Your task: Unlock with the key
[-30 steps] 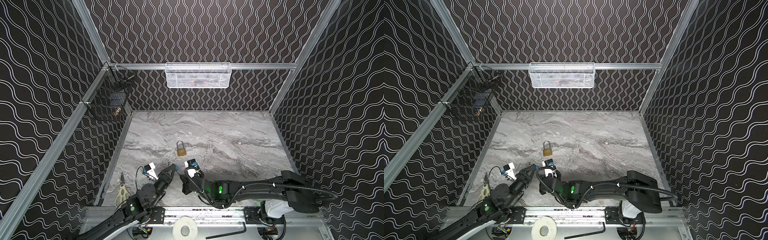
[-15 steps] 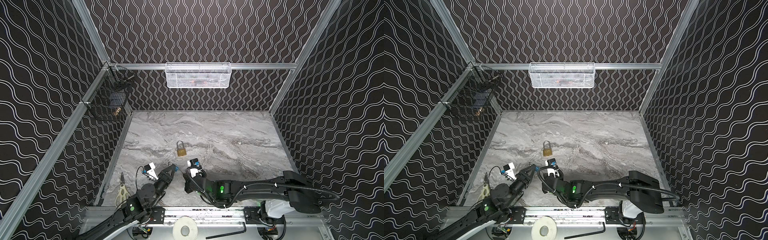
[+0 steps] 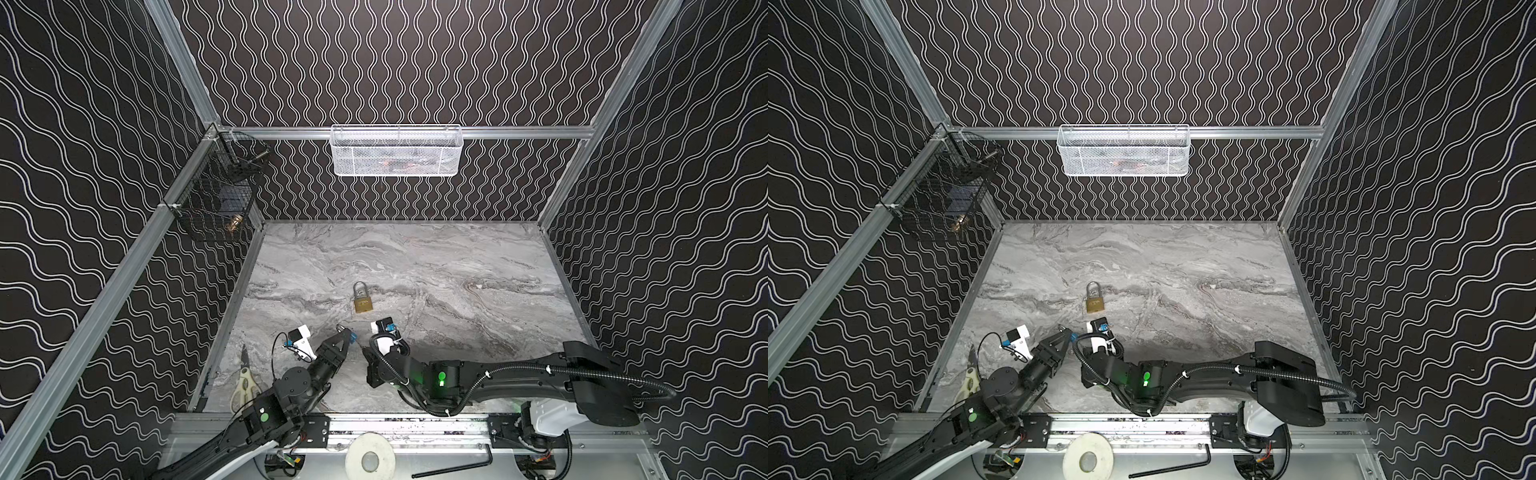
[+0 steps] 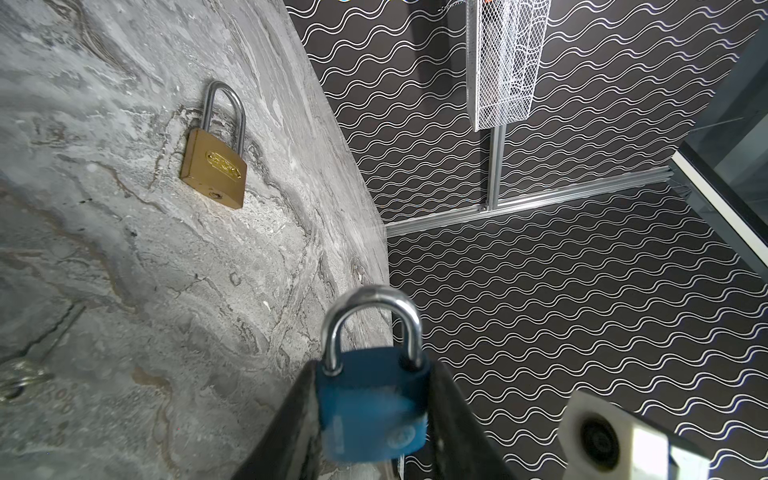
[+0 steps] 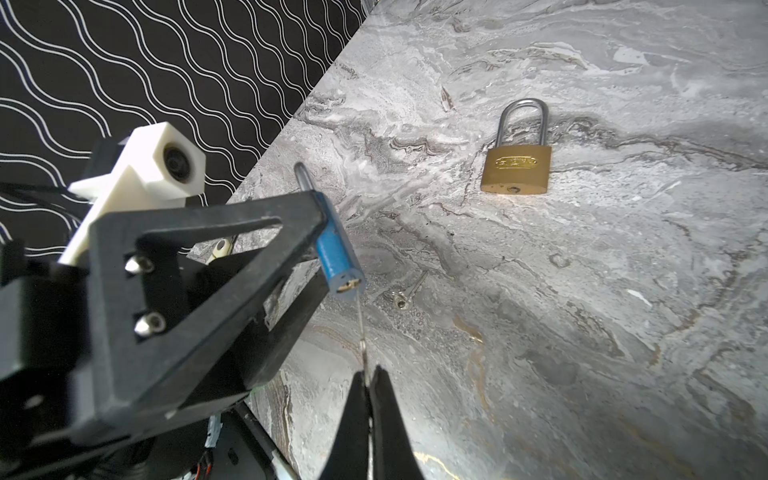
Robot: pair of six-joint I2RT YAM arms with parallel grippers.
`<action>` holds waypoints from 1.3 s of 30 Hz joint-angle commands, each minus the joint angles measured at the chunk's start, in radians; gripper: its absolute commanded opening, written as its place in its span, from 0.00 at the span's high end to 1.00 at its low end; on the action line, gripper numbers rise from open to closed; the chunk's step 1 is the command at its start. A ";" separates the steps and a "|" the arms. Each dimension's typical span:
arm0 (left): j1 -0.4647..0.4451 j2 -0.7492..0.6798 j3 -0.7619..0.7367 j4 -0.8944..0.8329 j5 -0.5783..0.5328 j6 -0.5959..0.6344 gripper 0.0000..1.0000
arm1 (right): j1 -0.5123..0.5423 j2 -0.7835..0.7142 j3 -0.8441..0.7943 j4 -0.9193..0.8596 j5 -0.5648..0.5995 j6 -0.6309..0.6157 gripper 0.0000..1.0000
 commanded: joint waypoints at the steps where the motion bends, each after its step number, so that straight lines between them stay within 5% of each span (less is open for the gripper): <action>1: 0.000 -0.001 0.012 -0.016 0.001 0.013 1.00 | 0.000 0.003 0.006 0.028 -0.002 -0.004 1.00; 39: 0.000 -0.001 0.010 -0.005 0.005 0.015 1.00 | -0.010 0.028 0.036 0.042 0.015 -0.037 1.00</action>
